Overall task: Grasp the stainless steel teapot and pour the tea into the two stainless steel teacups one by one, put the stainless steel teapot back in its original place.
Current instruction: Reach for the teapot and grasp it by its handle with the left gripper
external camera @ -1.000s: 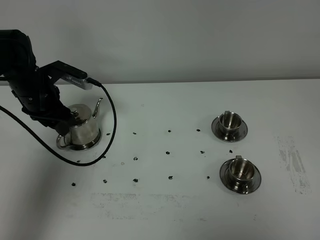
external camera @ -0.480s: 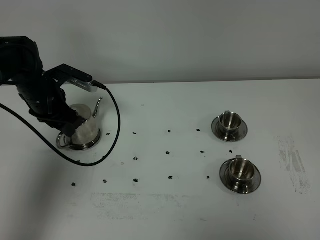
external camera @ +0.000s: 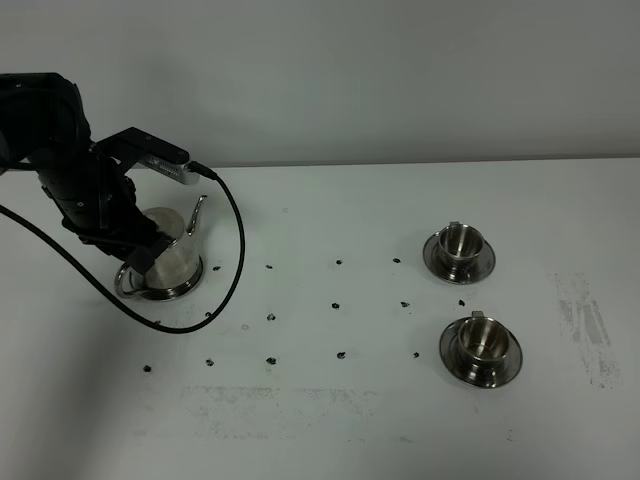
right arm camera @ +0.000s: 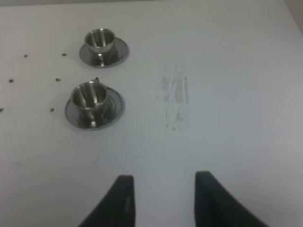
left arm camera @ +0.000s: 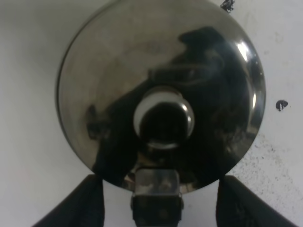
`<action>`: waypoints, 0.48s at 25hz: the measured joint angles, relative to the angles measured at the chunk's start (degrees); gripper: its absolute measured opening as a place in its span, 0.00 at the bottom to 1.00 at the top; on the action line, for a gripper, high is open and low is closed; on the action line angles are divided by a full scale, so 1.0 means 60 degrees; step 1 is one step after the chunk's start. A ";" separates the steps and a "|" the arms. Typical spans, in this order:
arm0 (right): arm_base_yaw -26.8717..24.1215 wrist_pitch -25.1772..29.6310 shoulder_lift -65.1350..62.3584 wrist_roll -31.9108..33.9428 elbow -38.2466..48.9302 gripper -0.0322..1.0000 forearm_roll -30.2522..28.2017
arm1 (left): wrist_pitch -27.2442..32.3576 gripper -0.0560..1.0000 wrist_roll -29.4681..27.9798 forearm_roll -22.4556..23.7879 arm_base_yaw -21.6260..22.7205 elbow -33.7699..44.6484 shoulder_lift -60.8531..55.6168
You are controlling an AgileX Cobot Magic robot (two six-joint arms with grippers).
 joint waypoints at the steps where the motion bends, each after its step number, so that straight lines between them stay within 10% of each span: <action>1: 0.0000 0.0000 0.0000 0.0000 0.0000 0.32 0.0000 | 0.0000 0.56 -0.0021 0.0000 0.0000 0.0010 0.0000; 12: 0.0000 0.0000 0.0000 0.0000 0.0000 0.32 0.0000 | -0.0059 0.56 -0.0518 0.0089 -0.0008 0.0167 0.0042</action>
